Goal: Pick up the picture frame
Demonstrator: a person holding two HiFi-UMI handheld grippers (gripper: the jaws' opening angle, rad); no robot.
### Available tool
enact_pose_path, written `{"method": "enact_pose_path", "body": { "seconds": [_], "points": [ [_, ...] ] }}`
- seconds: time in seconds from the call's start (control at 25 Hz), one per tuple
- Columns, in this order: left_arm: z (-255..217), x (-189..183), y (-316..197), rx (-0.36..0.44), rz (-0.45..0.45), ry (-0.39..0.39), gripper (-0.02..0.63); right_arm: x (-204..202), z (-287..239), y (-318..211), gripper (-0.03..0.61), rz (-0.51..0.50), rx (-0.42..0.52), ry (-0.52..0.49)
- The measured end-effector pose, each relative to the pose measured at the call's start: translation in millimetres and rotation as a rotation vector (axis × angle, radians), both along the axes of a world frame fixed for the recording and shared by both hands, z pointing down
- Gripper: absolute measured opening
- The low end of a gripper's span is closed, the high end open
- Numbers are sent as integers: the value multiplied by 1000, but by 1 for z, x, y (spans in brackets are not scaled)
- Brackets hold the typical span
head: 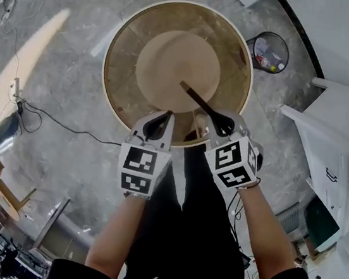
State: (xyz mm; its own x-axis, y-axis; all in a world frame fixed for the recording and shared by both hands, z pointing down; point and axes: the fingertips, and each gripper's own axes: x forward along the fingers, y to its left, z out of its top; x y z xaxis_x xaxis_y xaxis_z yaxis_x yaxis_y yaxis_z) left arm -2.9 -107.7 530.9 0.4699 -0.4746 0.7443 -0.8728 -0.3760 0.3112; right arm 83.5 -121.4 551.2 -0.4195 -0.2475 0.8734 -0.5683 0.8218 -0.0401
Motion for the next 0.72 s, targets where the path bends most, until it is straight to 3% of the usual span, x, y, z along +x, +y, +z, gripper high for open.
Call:
{"method": "enact_pose_path", "body": {
  "seconds": [0.28, 0.48, 0.72],
  "points": [
    [-107, -10, -16, 157, -23, -49, 14, 2, -114, -11, 11, 248, 148, -160],
    [-191, -15, -36, 327, 0, -83, 14, -4, -205, -36, 11, 329, 323, -253],
    [-302, -18, -55, 513, -15, -87, 14, -5, -312, -55, 11, 411, 425, -433]
  ]
}}
